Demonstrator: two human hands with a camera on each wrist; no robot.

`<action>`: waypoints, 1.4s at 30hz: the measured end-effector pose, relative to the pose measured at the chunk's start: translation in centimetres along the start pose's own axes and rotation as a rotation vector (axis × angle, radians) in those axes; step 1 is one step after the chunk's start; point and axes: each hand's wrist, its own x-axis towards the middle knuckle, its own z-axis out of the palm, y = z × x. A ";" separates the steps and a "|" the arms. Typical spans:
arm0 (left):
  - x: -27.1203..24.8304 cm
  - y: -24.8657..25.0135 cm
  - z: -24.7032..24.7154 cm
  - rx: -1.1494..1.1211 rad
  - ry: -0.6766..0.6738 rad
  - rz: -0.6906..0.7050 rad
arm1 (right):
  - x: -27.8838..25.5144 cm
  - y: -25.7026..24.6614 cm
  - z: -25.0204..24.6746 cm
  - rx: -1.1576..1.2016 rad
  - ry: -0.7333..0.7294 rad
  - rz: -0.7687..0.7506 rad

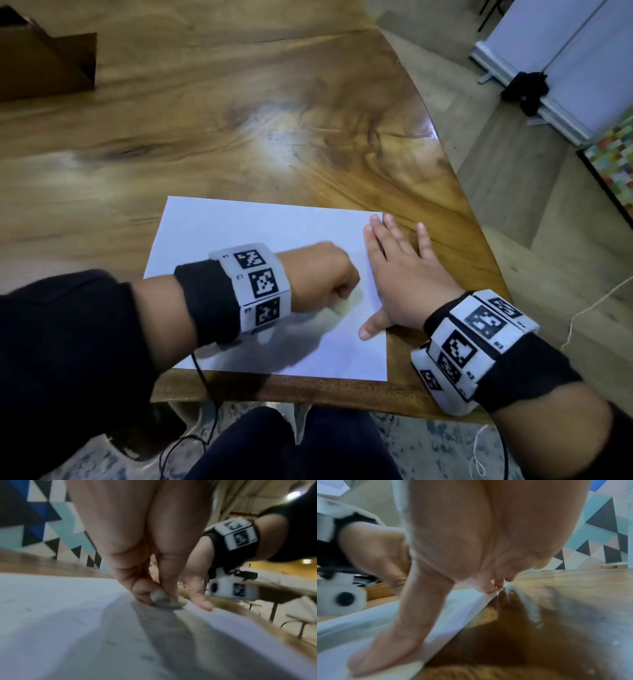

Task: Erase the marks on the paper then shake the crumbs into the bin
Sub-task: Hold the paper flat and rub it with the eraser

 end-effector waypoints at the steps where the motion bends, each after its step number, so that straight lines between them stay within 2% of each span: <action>1: 0.6 -0.6 -0.5 0.005 0.083 -0.027 | 0.0 0.0 0.0 -0.004 -0.002 0.001; 3: 1.6 -1.5 -1.8 -0.049 0.246 -0.116 | 0.0 -0.1 0.0 -0.020 -0.011 0.007; 5: 1.7 -1.8 -1.8 -0.081 0.290 -0.142 | 0.0 0.0 -0.1 -0.026 -0.014 0.010; 7: 0.3 -1.2 -0.6 -0.074 0.229 -0.094 | 0.0 -0.1 -0.1 -0.015 -0.010 0.007; 11: -2.6 -0.5 1.7 -0.067 -0.016 0.025 | -0.1 -0.1 -0.2 -0.012 -0.015 0.013; 13: -1.8 -1.3 0.6 -0.058 0.049 0.008 | 0.0 -0.2 -0.2 -0.016 -0.016 0.010; 16: 0.4 -2.4 -1.3 -0.046 0.267 -0.079 | 0.0 -0.2 -0.2 -0.019 -0.020 0.010; 17: 0.8 -2.4 -1.5 -0.050 0.295 -0.094 | 0.1 -0.1 -0.2 -0.020 -0.022 0.012; 19: 0.3 -2.0 -0.9 -0.040 0.231 -0.057 | 0.1 -0.1 -0.1 -0.018 -0.029 0.010; 22: -2.8 -0.9 1.3 -0.122 -0.050 0.058 | 0.1 -0.1 -0.2 -0.012 -0.040 0.012; 24: -4.1 -0.8 2.0 -0.130 -0.172 0.090 | 0.0 -0.2 -0.2 -0.011 -0.041 0.016; 26: -3.7 -0.8 1.6 -0.068 -0.129 0.126 | -0.1 -0.3 -0.3 -0.014 -0.040 0.016; 28: -2.6 -0.8 1.0 -0.031 0.034 0.098 | -0.1 -0.3 -0.4 -0.012 -0.040 0.018; 30: -2.2 -0.8 0.9 -0.047 0.111 0.074 | -0.2 -0.4 -0.4 -0.012 -0.043 0.021; 34: -3.9 -0.4 1.5 -0.057 -0.132 0.110 | -0.1 -0.3 -0.4 -0.018 -0.046 0.019; 35: -3.9 -0.1 1.4 -0.041 -0.146 0.110 | -0.1 -0.3 -0.4 -0.017 -0.043 0.018; 39: -1.5 0.8 0.6 -0.038 0.057 0.055 | -0.2 -0.4 -0.4 -0.002 -0.041 0.012; 41: -1.4 1.0 0.9 -0.038 0.082 0.051 | -0.2 -0.2 -0.4 0.008 -0.041 0.009; 42: -1.8 0.9 1.4 -0.046 0.052 0.068 | -0.1 -0.2 -0.4 0.010 -0.042 0.006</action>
